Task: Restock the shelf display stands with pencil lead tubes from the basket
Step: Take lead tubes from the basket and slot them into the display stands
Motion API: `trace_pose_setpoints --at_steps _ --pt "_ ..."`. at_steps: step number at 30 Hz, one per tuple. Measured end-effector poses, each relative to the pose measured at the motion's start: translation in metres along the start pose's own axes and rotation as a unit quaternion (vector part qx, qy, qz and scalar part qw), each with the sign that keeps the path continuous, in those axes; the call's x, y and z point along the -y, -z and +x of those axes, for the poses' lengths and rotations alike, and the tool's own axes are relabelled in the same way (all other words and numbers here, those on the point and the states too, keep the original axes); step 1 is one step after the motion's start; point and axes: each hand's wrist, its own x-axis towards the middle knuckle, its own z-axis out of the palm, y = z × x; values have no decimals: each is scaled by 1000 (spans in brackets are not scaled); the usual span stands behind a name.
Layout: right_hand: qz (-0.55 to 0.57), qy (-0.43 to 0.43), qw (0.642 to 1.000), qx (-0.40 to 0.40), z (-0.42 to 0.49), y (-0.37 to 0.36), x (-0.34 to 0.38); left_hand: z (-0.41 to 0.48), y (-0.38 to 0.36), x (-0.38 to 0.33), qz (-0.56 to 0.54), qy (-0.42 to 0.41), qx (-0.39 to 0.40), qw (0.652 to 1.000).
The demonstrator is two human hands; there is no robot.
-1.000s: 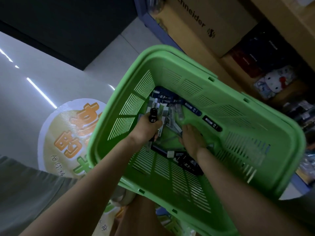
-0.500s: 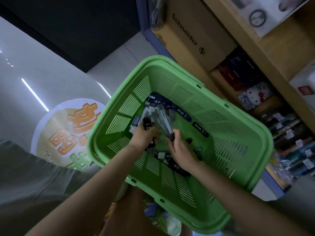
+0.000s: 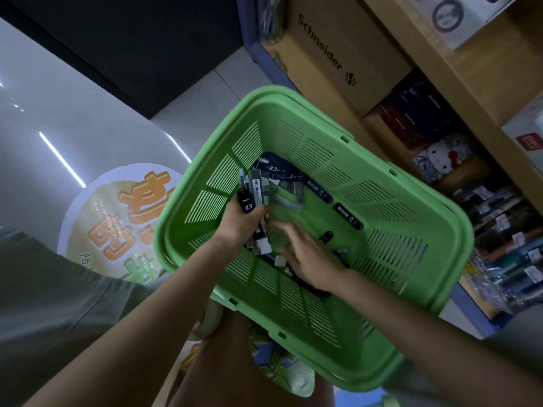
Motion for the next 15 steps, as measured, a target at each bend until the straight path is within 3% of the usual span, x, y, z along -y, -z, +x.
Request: trace_pose_setpoints --at_steps 5,9,15 --pt "58 -111 992 -23 12 -18 -53 -1 5 -1 9 -9 37 999" --pt "71 -188 971 133 13 -30 -63 5 11 1 20 -9 29 999" --pt "-20 -169 962 214 22 -35 -70 9 10 -1 33 -6 35 999"
